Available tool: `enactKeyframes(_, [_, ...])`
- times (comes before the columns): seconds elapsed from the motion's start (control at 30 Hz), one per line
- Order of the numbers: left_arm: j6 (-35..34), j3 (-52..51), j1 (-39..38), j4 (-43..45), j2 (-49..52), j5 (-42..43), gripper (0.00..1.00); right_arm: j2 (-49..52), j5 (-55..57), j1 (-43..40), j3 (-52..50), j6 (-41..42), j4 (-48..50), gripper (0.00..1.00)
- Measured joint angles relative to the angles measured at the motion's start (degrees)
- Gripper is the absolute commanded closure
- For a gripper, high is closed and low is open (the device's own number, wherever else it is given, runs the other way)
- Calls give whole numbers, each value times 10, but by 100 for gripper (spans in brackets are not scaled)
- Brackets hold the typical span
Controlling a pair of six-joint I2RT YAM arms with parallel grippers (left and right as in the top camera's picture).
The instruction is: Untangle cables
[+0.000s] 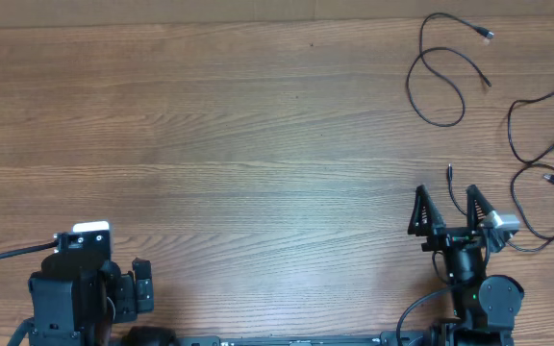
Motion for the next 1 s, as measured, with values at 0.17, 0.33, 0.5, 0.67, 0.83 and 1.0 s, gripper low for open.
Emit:
enactKeyframes(0.17, [0, 0, 0, 0, 0, 0, 0, 0, 21, 2, 0, 0, -49, 0])
enactKeyframes(0.33, [0, 0, 0, 0, 0, 0, 0, 0, 34, 3, 0, 0, -50, 0])
enactKeyframes(0.5, [0, 0, 0, 0, 0, 0, 0, 0, 37, 3, 0, 0, -50, 0])
enactKeyframes(0.67, [0, 0, 0, 0, 0, 0, 0, 0, 38, 3, 0, 0, -50, 0])
enactKeyframes(0.83, [0, 0, 0, 0, 0, 0, 0, 0, 38, 3, 0, 0, -50, 0])
enactKeyframes(1.0, [0, 0, 0, 0, 0, 0, 0, 0, 39, 3, 0, 0, -49, 0])
